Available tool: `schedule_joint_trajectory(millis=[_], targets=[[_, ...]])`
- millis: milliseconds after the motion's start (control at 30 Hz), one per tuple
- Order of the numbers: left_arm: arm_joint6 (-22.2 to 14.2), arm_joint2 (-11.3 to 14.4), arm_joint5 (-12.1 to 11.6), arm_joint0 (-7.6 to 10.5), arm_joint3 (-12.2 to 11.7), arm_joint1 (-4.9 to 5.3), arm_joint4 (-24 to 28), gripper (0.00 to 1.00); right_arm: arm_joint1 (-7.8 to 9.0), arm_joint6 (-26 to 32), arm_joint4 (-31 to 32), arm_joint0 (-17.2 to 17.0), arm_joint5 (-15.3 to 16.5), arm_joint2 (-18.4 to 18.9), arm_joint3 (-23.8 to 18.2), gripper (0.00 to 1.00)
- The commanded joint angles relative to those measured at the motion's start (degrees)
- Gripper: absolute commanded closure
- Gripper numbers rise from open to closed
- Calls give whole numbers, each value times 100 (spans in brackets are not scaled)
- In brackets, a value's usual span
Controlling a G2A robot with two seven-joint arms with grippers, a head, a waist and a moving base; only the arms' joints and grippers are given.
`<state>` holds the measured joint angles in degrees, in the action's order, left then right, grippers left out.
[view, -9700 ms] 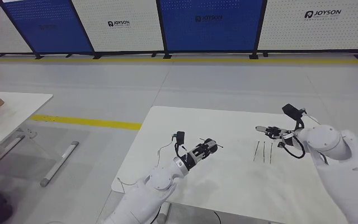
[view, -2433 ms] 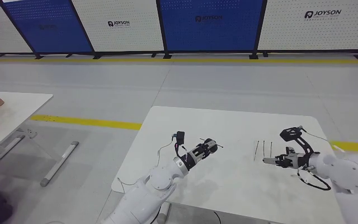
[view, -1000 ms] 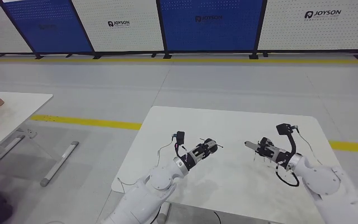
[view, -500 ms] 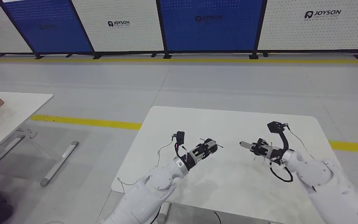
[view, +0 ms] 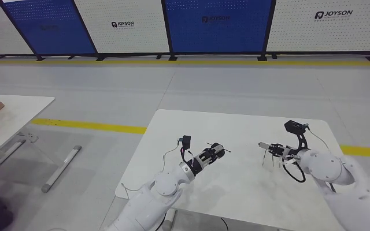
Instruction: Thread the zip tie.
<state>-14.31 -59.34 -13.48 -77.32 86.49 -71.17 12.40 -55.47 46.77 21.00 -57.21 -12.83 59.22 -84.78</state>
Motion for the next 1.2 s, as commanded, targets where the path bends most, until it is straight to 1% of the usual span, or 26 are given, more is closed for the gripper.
schedule_joint_trajectory(millis=[0, 100, 133, 200, 267, 300, 367, 433, 467, 500, 767, 800, 833, 900, 967, 1033, 1167], targets=[[0, 0, 0, 0, 0, 0, 0, 100, 0, 9, -2, 1, -2, 0, 2, 0], [0, 0, 0, 0, 0, 0, 0, 100, 0, -22, 28, -8, 12, -7, 0, 0], [0, 0, 0, 0, 0, 0, 0, 100, 0, -15, 215, -29, 32, -76, 16, 0], [0, 0, 0, 0, 0, 0, 0, 100, -6, 295, 466, 112, 0, -162, 97, 0], [0, 0, 0, 0, 0, 0, 0, 100, -14, 656, 568, 301, 21, -207, 241, 0], [0, 0, 0, 0, 0, 0, 0, 100, -16, 929, 761, 433, 102, -284, 323, 0], [0, 0, 0, 0, 0, 0, 0, 100, -31, 1241, 877, 622, 163, -352, 440, 0], [0, 0, 0, 0, 0, 0, 0, 100, -47, 1599, 1180, 816, 488, -530, 475, 0], [0, 0, 0, 0, 0, 0, 0, 100, -57, 1634, 1310, 882, 591, -589, 479, 0], [0, 0, 0, 0, 0, 0, 0, 100, -60, 1639, 1330, 894, 622, -605, 486, 0], [0, 0, 0, 0, 0, 0, 0, 100, -60, 1639, 1330, 894, 622, -605, 486, 0], [0, 0, 0, 0, 0, 0, 0, 100, -63, 1535, 1314, 860, 672, -599, 474, 0], [0, 0, 0, 0, 0, 0, 0, 100, -65, 1456, 1235, 809, 795, -578, 533, 0], [0, 0, 0, 0, 0, 0, 0, 100, -73, 1477, 909, 837, 1190, -506, 692, 0], [0, 0, 0, 0, 0, 0, 0, 100, -93, 1396, 767, 892, 1438, -488, 889, 0], [0, 0, 0, 0, 0, 0, 0, 100, -119, 1290, 668, 906, 1598, -509, 1016, 0], [0, 0, 0, 0, 0, 0, 0, 100, -208, 1236, 507, 1042, 1722, -648, 1376, 0]])
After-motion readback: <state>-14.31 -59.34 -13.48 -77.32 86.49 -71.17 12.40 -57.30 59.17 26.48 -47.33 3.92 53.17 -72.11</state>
